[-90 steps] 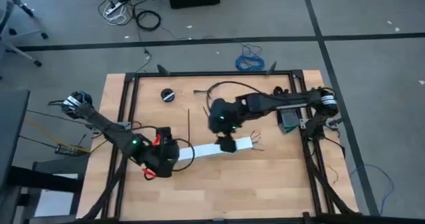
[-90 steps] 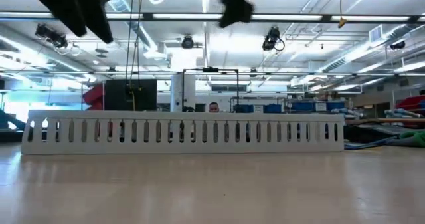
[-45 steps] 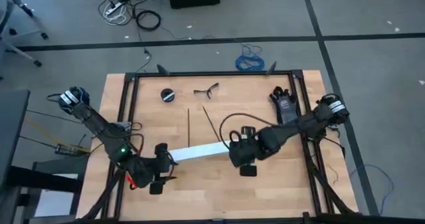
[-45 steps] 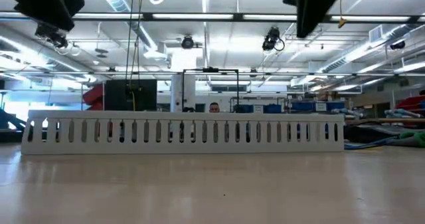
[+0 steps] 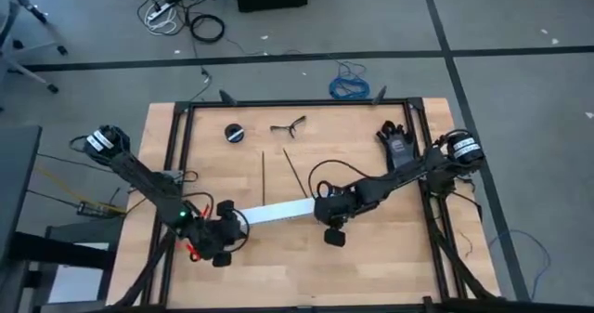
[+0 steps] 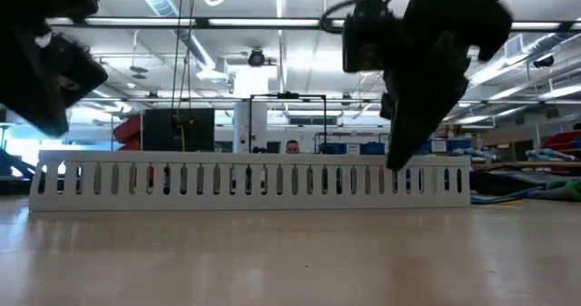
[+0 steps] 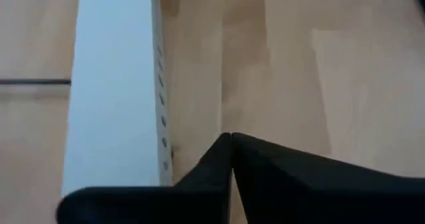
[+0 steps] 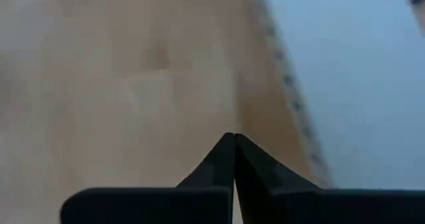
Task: Ziptie cables
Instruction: Close the white cable duct, then return to Home Position
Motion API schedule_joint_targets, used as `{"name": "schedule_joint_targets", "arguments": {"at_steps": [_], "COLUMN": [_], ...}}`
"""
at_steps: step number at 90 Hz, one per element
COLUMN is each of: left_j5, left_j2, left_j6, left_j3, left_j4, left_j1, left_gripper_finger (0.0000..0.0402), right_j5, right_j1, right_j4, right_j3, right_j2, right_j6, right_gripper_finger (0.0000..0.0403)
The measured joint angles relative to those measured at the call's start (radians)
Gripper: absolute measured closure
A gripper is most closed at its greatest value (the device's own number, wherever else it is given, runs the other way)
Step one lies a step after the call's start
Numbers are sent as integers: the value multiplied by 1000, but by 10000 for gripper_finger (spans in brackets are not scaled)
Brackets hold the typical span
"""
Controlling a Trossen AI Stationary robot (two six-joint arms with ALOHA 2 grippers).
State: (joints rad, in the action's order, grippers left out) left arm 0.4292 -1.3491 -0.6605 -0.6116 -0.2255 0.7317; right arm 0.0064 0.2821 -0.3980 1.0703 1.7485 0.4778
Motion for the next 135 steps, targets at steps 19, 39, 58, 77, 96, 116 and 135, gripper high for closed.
{"name": "schedule_joint_targets", "arguments": {"at_steps": [19,39,58,77,96,116,135], "left_j5": [-48,-56,-88,-134,-251,-259,-200], "left_j2": [-78,-97,-97,-97,-97,-81,-42], "left_j6": [24,126,268,359,397,516,739], "left_j3": [12,12,12,12,-18,-148,-171], "left_j4": [-21,-86,-81,-76,-36,-32,119], "left_j1": [-81,-206,-332,-430,-443,-415,-487], "left_gripper_finger": [401,401,401,402,401,401,401], "right_j5": [-14,-21,-14,-33,-133,-176,-130], "right_j1": [-36,-72,-136,-218,-225,-172,-205], "right_j4": [21,55,64,69,85,85,150], "right_j3": [-34,-51,-95,-117,-106,-9,22], "right_j2": [0,0,0,0,0,-34,-132], "right_j6": [0,-17,-69,-132,-150,-208,-359], "right_gripper_finger": [402,403,403,403,403,403,403]}}
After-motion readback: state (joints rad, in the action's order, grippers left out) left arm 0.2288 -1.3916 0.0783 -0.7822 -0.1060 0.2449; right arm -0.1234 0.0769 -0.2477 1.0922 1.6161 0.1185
